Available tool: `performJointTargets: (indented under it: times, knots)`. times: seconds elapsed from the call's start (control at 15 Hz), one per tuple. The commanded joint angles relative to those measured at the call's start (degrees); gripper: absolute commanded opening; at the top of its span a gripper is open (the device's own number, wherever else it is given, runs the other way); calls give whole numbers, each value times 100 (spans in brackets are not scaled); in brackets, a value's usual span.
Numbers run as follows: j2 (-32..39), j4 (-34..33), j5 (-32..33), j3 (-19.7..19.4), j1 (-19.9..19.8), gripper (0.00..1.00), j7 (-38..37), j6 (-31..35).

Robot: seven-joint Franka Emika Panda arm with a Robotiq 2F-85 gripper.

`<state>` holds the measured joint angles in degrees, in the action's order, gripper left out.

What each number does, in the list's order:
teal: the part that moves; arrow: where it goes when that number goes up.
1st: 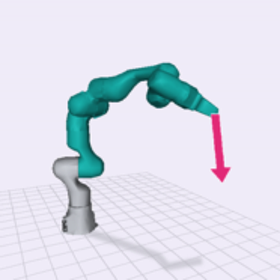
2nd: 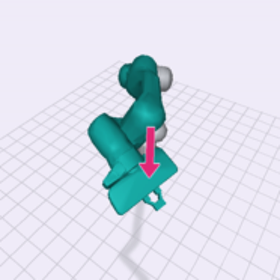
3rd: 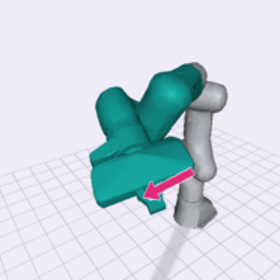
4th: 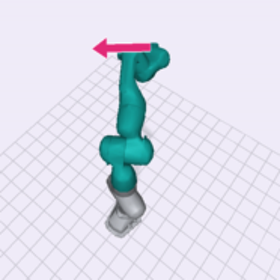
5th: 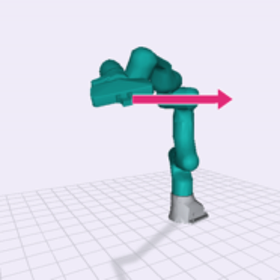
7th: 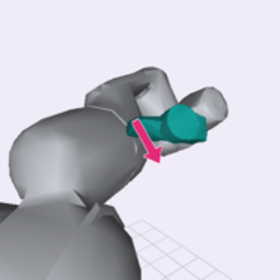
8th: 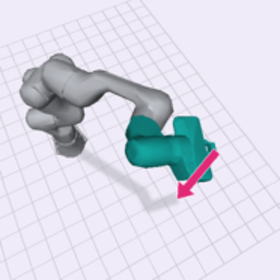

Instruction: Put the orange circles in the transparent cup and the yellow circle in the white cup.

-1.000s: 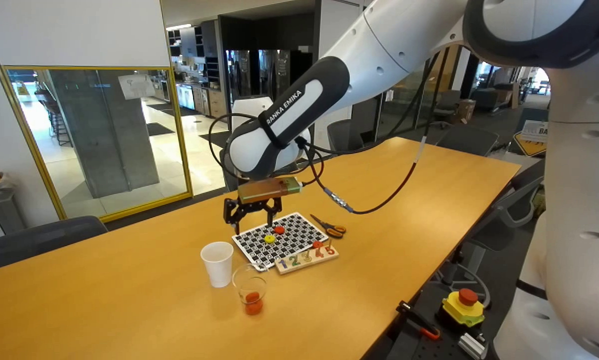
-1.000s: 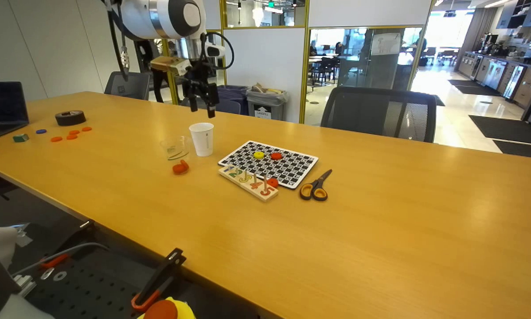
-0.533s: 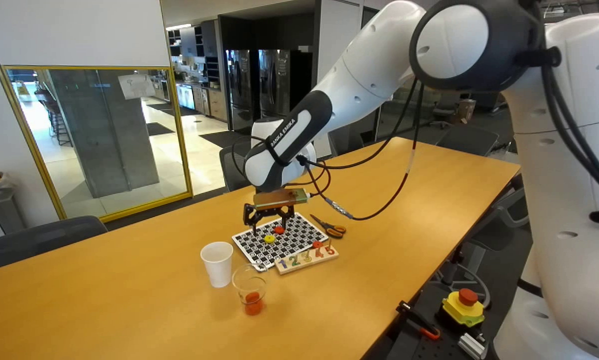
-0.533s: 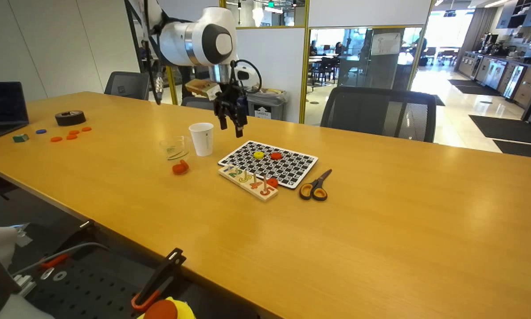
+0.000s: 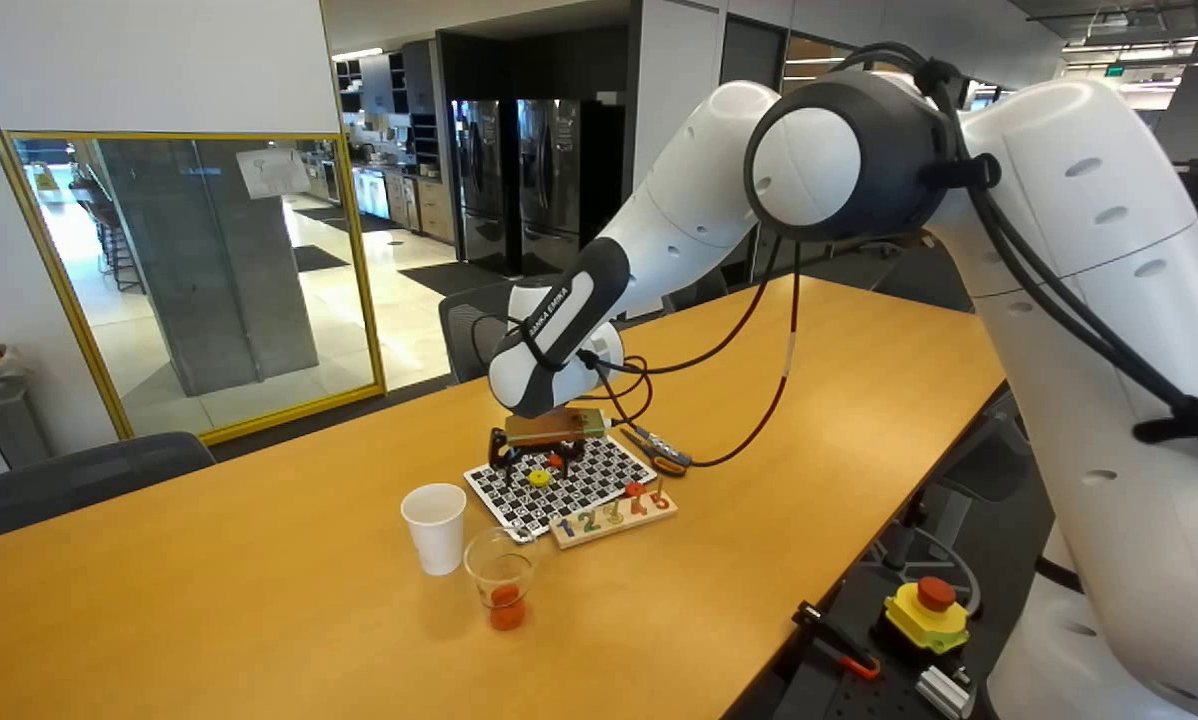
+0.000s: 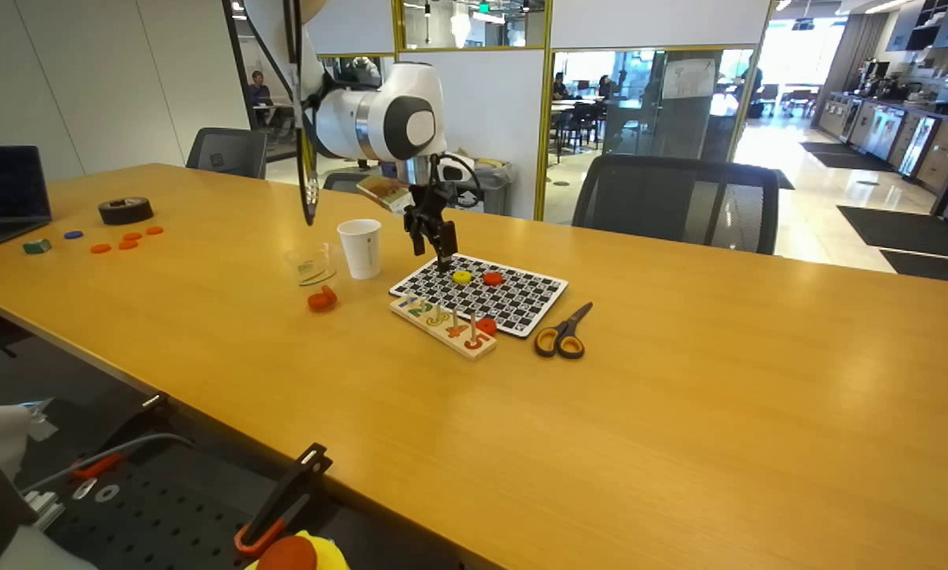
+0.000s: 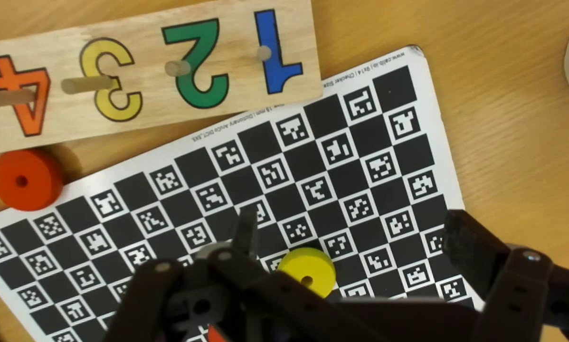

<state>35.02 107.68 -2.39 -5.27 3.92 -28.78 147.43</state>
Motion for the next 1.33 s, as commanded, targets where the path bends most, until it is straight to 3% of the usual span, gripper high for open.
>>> performJointTargets:
  times: [0.0,1.27]
  knots:
    - [250,-285,-175,-75,62,100,-39,201]
    - [1213,-1396,-376,-310,-20,100,-215,290]
